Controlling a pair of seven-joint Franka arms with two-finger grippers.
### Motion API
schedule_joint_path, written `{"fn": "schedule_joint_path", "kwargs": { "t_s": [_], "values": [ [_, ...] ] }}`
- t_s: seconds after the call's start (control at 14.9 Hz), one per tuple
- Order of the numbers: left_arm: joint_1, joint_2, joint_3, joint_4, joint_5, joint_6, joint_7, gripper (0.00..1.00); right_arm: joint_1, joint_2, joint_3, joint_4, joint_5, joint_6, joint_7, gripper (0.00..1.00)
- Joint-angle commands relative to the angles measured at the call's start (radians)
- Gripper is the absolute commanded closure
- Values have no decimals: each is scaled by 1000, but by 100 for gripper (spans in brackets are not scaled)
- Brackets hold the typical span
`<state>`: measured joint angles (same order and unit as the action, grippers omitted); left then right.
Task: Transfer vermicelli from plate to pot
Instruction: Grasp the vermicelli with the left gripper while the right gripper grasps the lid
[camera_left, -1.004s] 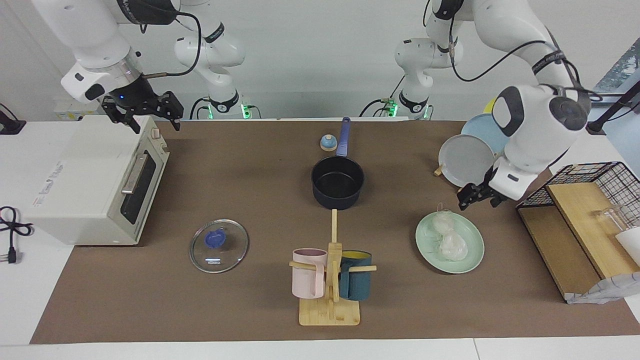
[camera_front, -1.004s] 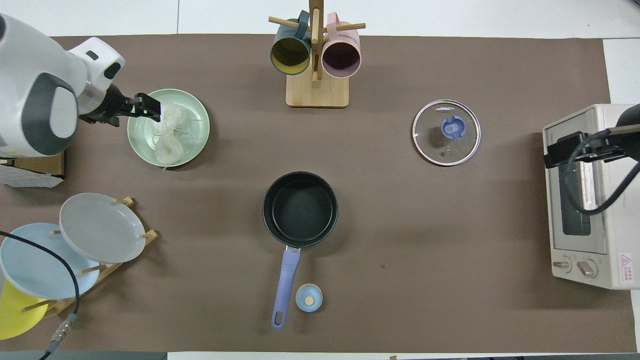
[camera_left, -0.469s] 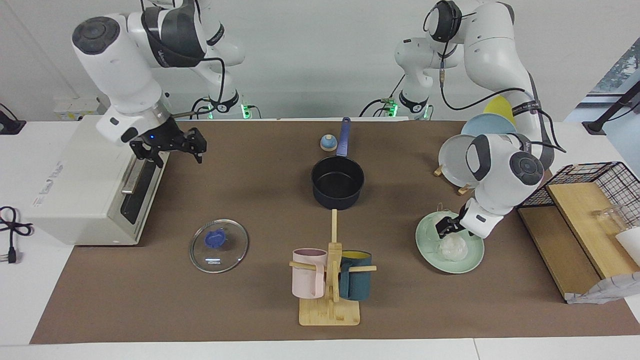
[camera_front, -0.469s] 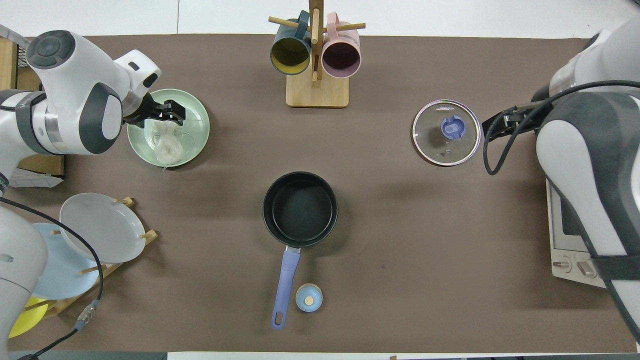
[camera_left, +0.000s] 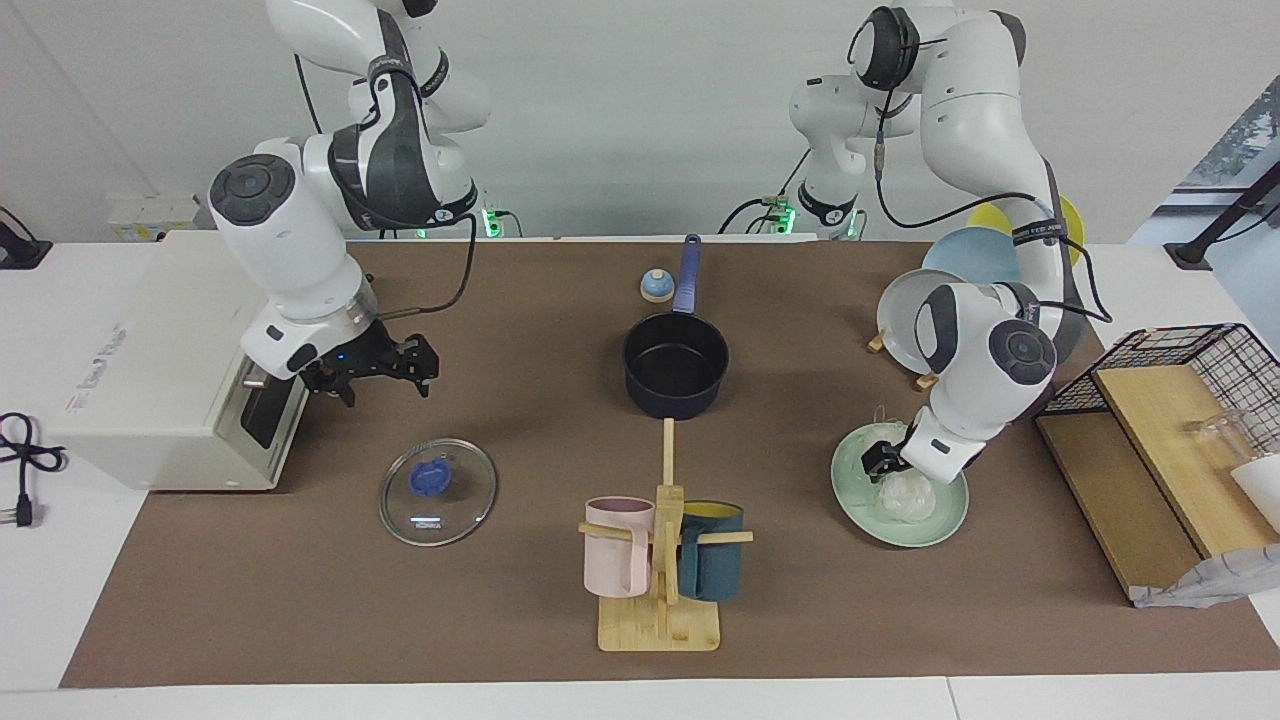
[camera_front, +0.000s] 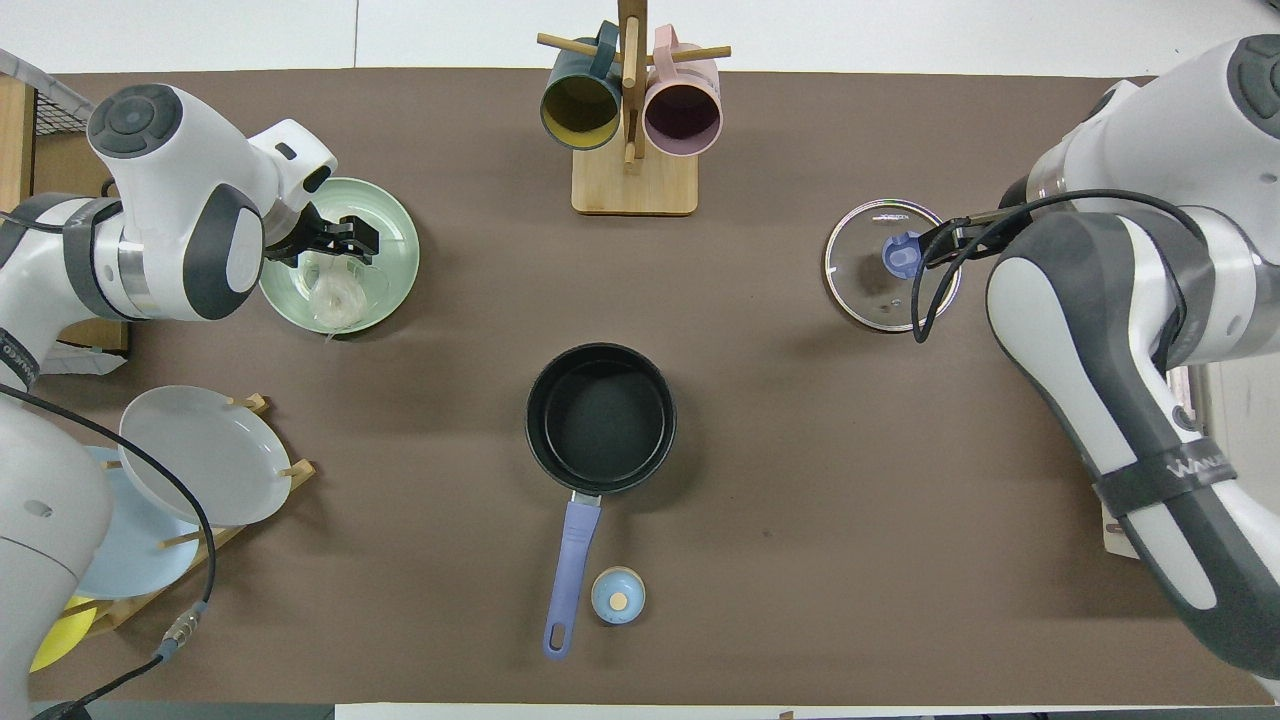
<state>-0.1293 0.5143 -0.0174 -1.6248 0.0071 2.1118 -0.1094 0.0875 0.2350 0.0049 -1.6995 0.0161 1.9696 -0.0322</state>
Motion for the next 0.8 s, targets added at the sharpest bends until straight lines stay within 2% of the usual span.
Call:
{"fn": "schedule_joint_path", "kwargs": {
  "t_s": [0.0, 0.07, 0.13, 0.47, 0.54, 0.74],
  "values": [
    [-13, -10, 11, -20, 25, 25, 0, 55, -5, 4, 6, -42, 12, 69, 12, 0],
    [-15, -10, 11, -20, 25, 25, 5, 85, -5, 9, 6, -42, 12, 78, 12, 0],
    [-15, -10, 11, -24, 25, 25, 19, 100, -5, 18, 6, -45, 12, 89, 12, 0],
    [-12, -26, 7, -3, 13, 10, 50, 100, -6, 102, 6, -48, 12, 167, 6, 0],
    [-12, -54, 5, 9, 1, -27, 40, 100, -6, 118, 6, -46, 12, 179, 6, 0],
    [-13, -176, 11, 84, -163, -233, -11, 100, 0, 150, 6, -46, 10, 212, 6, 0]
  ]
}}
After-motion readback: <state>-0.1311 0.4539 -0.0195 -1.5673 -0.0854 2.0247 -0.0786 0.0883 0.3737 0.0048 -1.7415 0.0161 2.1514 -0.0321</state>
